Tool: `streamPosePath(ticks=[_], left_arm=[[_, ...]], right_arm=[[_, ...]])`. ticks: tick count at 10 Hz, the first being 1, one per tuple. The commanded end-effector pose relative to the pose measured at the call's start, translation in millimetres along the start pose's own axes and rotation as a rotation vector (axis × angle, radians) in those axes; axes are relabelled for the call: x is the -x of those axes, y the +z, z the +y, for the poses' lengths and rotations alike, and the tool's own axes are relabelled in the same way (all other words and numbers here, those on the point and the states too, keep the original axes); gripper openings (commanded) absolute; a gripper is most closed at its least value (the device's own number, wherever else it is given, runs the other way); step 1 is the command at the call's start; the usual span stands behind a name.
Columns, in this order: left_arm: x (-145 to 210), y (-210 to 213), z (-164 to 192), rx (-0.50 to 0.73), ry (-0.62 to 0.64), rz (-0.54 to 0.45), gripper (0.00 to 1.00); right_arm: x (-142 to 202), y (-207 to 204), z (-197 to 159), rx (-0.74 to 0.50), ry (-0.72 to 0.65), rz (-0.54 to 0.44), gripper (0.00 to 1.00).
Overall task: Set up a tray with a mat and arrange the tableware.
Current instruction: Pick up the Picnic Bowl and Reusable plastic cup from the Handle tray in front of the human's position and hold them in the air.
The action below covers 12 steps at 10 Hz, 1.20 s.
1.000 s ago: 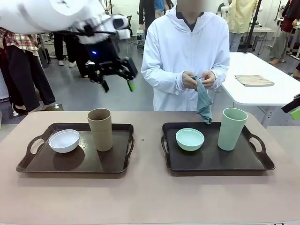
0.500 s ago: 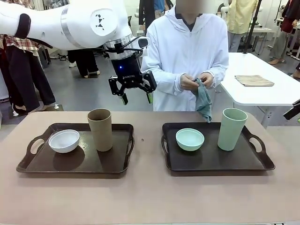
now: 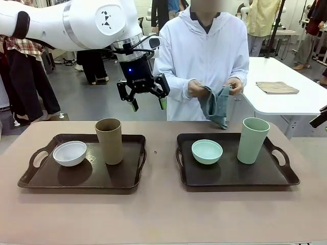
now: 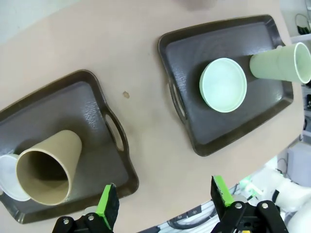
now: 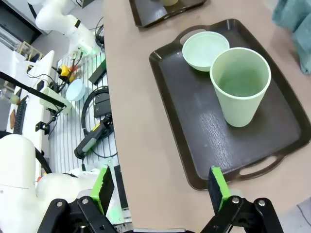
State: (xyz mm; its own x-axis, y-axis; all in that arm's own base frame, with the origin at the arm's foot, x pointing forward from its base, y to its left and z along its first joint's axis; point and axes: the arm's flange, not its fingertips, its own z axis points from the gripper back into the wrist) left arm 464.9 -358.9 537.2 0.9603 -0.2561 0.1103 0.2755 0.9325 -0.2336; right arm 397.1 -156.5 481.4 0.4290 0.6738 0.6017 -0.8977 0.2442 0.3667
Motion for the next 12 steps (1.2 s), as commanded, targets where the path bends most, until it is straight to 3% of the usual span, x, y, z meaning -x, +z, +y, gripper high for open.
streamPosePath(ticks=[1,4,7,10,12], left_arm=[[-7.9,-5.8,-15.5,0.048,-0.045,0.035,1.0],[-22.3,-22.0,-60.4,-0.005,-0.139,0.061,1.0],[-37.6,-56.7,-87.4,-0.01,-0.168,0.105,1.0],[-49.7,-90.9,-110.3,-0.027,-0.19,0.126,1.0],[-59.1,-108.7,-114.8,-0.025,-0.211,0.111,1.0]], right_arm=[[-0.2,-1.7,-17.0,-0.004,0.13,-0.053,1.0],[2.3,-3.9,-35.7,0.091,0.436,-0.077,1.0],[-5.1,-23.3,-48.9,0.145,0.615,-0.051,1.0],[-17.4,-40.6,-63.1,0.161,0.711,-0.013,1.0],[-20.4,-43.9,-83.6,0.207,0.642,0.017,1.0]])
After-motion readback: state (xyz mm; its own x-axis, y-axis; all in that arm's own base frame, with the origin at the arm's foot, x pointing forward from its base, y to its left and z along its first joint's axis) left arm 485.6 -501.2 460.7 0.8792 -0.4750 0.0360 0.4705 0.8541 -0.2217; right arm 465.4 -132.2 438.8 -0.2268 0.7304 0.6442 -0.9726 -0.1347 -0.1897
